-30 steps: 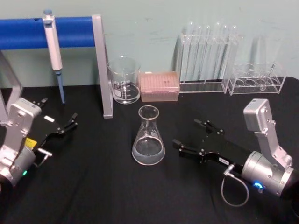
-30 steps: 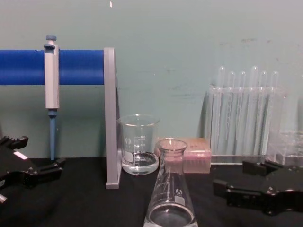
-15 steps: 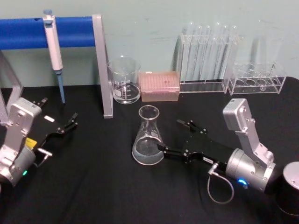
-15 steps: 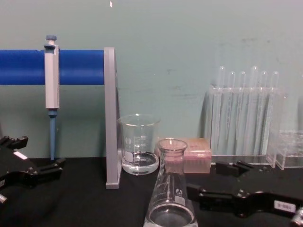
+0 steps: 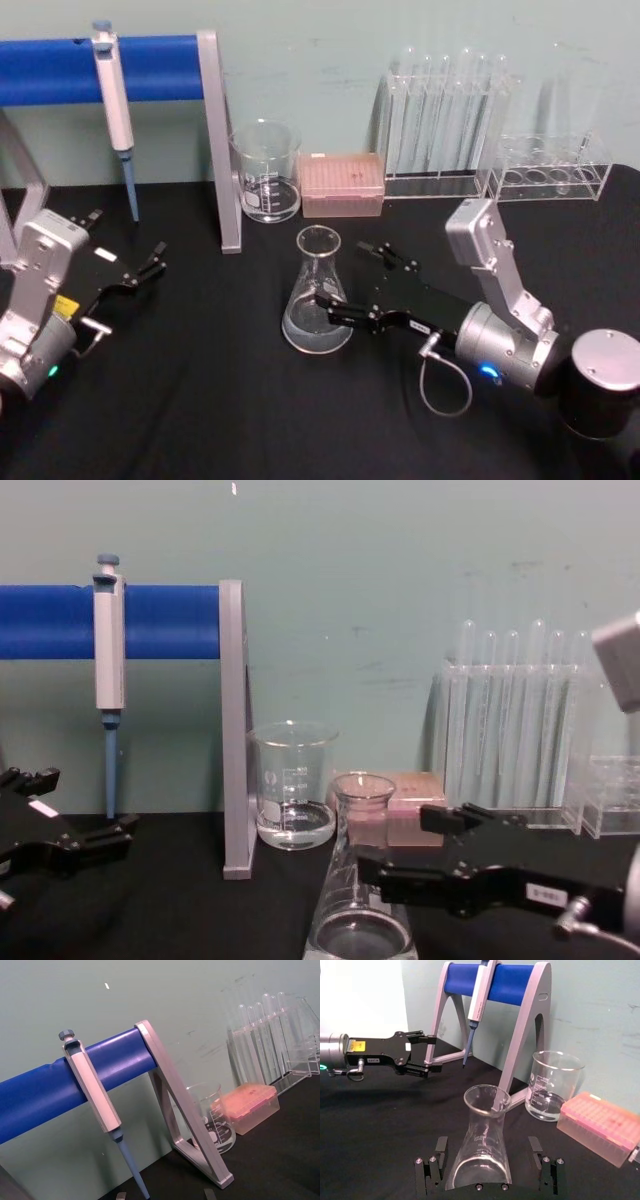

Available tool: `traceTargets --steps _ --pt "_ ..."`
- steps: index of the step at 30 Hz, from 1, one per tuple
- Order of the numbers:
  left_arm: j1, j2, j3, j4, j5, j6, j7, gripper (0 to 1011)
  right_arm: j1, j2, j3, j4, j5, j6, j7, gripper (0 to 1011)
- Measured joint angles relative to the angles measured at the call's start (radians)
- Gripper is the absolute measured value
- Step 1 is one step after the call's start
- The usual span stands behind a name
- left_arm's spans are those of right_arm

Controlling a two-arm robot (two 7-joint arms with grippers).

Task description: Grasp the erlenmeyer flask with one hand, shake it three times, then place it back.

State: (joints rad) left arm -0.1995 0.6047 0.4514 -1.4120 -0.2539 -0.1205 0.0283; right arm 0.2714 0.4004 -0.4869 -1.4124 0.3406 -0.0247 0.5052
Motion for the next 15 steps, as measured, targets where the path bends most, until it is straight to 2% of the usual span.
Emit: traceTargets --steps 15 --pt "0.000 0.000 0.000 0.000 0.000 0.000 0.000 1001 0.062 -0.068 -0.020 0.087 -0.063 -0.048 -0.009 1003"
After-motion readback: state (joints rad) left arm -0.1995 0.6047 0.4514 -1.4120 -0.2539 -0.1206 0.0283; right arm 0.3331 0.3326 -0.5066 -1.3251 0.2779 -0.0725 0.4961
